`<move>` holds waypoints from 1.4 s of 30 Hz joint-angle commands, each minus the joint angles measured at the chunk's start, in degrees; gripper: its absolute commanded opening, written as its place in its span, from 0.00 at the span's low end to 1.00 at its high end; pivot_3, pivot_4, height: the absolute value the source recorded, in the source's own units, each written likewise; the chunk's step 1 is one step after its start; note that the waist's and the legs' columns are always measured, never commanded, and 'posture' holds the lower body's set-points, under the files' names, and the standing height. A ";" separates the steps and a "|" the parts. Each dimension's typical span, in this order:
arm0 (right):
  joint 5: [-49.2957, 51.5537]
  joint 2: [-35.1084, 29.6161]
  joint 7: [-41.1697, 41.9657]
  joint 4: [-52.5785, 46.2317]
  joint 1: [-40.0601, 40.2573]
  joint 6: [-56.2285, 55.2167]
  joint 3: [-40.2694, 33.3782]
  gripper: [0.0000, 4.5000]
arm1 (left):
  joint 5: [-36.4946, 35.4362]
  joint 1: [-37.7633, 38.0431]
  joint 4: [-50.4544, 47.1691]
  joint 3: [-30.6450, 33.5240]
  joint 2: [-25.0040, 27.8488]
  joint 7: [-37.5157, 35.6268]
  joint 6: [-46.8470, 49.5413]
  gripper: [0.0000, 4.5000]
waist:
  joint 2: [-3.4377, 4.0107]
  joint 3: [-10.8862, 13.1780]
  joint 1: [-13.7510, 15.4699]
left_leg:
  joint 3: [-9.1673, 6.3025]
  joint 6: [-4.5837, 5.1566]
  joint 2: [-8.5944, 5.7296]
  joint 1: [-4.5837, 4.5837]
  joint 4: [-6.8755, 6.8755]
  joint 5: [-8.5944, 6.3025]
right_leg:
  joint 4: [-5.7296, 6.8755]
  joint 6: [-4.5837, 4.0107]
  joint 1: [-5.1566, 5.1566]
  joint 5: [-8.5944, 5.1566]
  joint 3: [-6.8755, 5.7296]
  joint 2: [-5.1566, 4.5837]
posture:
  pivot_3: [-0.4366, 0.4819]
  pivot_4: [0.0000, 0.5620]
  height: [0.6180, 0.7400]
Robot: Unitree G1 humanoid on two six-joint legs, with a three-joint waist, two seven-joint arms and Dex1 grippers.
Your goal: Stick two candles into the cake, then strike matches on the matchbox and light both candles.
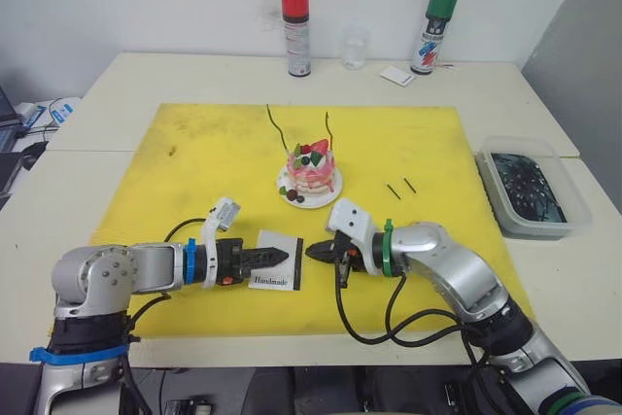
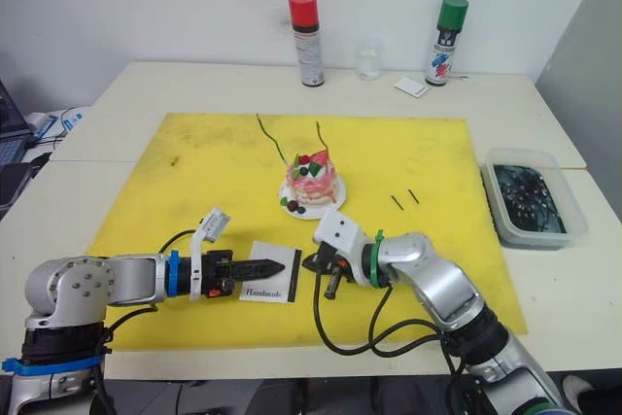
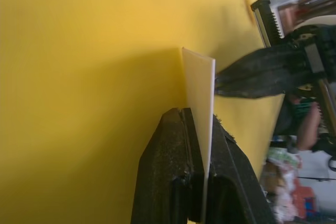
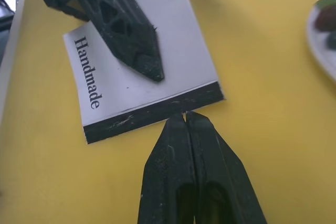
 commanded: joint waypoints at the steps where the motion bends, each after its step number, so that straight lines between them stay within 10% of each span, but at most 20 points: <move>1: 4.34 -2.32 0.49 -5.76 -0.72 3.49 -6.16 0.00 | -8.86 -4.40 1.95 4.22 -1.23 1.40 3.32 0.00 | -0.01 0.01 0.03 | -0.01 0.00 0.00 -0.01 -0.01 0.00 | 0.00 0.00 -0.01 0.00 -0.01 0.00 | 0.48 0.27 1.00; 17: 4.48 -7.47 -0.16 -4.38 1.63 1.54 -2.77 0.00 | -0.84 -1.94 5.17 5.16 -14.25 18.12 1.09 0.00 | -0.02 0.01 -0.31 | 0.01 0.00 0.02 0.00 -0.06 0.00 | -0.08 0.02 0.01 0.02 0.07 0.07 | 0.48 0.27 1.00; 25: -0.04 -6.91 -0.51 2.51 0.07 -4.85 0.24 0.00 | 0.33 -0.37 3.61 4.50 -13.71 17.16 0.19 0.50 | -0.03 -0.01 -0.31 | 0.06 -0.01 0.00 0.07 -0.05 0.00 | -0.09 0.07 0.04 0.06 0.15 0.08 | 0.48 0.27 1.00; 42: -2.68 -3.61 0.66 6.53 -1.53 -7.29 3.20 0.00 | 1.36 0.15 4.69 3.47 -12.50 15.85 -0.13 0.50 | -0.05 -0.01 -1.22 | 0.04 -0.02 0.01 0.44 -0.08 0.01 | 0.00 0.05 0.23 0.07 0.24 0.12 | 0.48 0.27 1.00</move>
